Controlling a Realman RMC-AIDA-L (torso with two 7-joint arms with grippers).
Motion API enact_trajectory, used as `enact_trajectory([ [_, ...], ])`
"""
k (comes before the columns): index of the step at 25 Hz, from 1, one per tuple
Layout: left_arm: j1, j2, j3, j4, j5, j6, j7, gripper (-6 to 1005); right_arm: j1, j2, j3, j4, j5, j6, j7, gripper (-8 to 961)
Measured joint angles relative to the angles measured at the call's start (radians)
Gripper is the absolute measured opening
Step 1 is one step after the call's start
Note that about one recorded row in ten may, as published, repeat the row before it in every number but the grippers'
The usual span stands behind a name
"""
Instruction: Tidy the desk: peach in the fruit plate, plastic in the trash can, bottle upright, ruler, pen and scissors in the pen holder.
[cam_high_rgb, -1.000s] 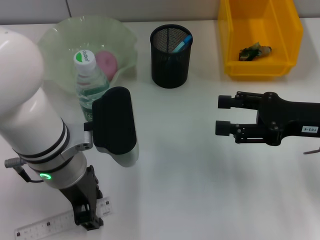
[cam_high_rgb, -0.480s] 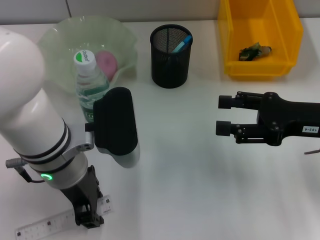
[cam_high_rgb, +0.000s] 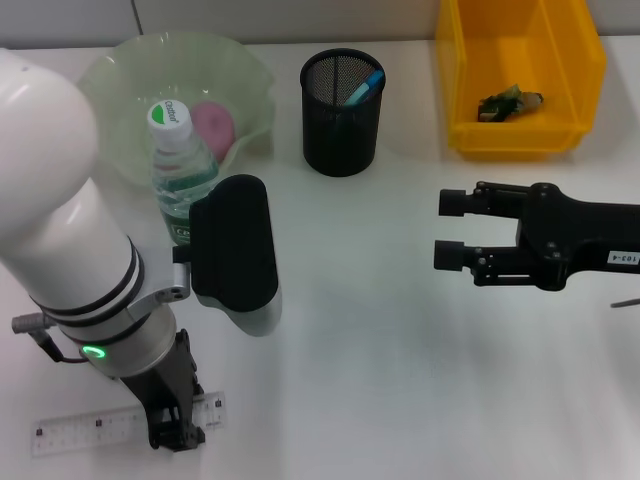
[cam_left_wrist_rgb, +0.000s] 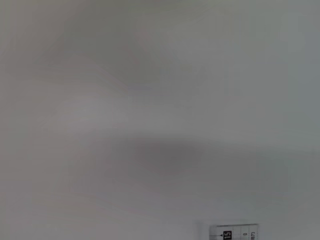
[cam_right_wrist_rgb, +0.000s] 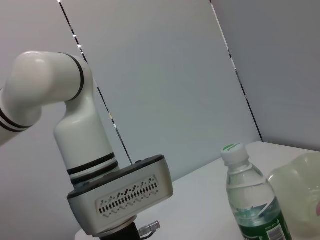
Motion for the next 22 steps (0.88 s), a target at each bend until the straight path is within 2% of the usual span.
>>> enact_trajectory([
  [9,-0.002,0.002,-0.001,0.007,0.003,0.007,0.0,393,0.004,0.0,0.002,-0.001,0.0,0.0,0.0,786],
  [22,0.013,0.002,-0.01,0.113,0.002,0.036,0.0,399,-0.012,0.002,0.02,-0.004,0.024,0.0,-0.016,787],
])
